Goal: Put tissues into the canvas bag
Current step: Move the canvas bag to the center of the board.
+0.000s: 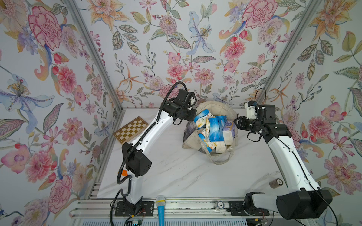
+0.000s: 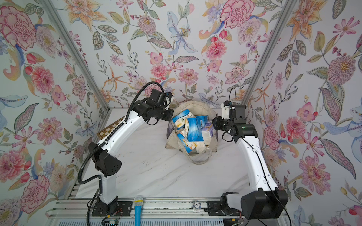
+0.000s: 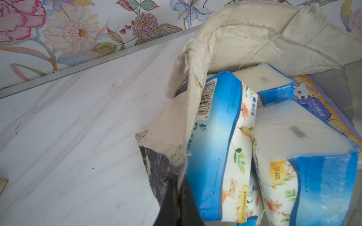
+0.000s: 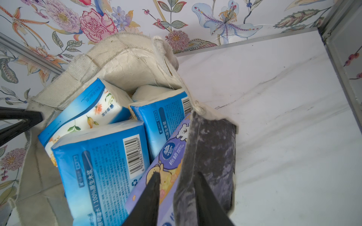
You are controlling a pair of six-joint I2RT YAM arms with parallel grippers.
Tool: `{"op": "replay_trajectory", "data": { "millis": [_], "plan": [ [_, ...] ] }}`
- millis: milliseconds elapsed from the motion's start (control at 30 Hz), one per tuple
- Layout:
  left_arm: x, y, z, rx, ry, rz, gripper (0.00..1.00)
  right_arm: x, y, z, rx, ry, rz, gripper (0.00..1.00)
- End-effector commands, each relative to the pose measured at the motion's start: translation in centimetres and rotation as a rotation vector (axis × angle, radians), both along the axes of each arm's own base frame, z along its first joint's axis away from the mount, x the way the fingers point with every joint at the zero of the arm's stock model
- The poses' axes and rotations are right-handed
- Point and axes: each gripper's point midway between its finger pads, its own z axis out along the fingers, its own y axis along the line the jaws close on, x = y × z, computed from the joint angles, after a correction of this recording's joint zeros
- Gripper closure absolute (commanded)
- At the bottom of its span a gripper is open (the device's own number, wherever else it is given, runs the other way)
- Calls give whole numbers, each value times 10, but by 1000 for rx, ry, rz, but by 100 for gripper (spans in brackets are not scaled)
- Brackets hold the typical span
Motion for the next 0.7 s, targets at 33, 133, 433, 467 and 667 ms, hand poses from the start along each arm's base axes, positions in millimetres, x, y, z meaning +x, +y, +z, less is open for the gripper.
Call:
{"op": "replay_trajectory", "data": {
  "millis": [33,133,433,467,667],
  "plan": [
    [19,42,-6,91,-4,116,100,0,1,-5,15,11,5,69],
    [26,67,0,107,-18,171,100,1,1,-5,15,11,5,69],
    [31,111,2,118,-26,256,100,2,4,-8,18,18,11,69],
    [31,112,2,117,-24,257,100,2,3,-7,19,17,11,69],
    [31,112,1,92,-22,249,100,4,2,-5,16,8,4,66]
  ]
}}
